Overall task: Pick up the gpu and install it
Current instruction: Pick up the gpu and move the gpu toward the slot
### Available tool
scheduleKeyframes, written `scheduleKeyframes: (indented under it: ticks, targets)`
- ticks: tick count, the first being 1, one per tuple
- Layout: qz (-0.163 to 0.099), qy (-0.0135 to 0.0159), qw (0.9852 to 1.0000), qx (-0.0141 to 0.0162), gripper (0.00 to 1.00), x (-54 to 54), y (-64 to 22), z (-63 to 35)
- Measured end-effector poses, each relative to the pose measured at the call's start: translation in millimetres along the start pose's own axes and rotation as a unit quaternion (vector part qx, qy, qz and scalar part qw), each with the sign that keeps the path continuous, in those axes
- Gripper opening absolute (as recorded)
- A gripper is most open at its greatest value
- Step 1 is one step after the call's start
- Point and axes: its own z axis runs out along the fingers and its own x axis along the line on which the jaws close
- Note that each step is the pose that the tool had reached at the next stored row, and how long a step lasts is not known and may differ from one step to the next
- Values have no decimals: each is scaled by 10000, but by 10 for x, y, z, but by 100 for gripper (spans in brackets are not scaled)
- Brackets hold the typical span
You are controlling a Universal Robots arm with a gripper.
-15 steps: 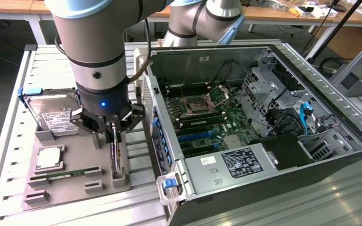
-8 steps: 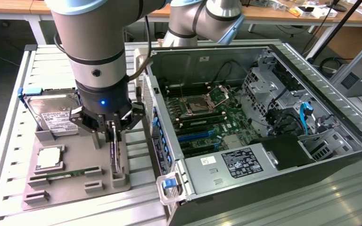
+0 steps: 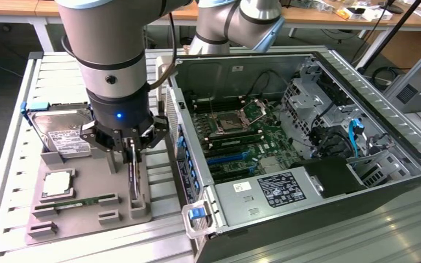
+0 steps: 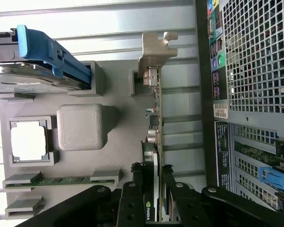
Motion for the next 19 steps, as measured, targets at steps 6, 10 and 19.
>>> scheduleKeyframes:
  ticks: [6,10,19]
  targets:
    - [0,0,10000,0,27,-1,1,-58]
    - [0,0,10000,0,27,-2,1,-92]
    - [0,0,10000,0,27,-5,2,-184]
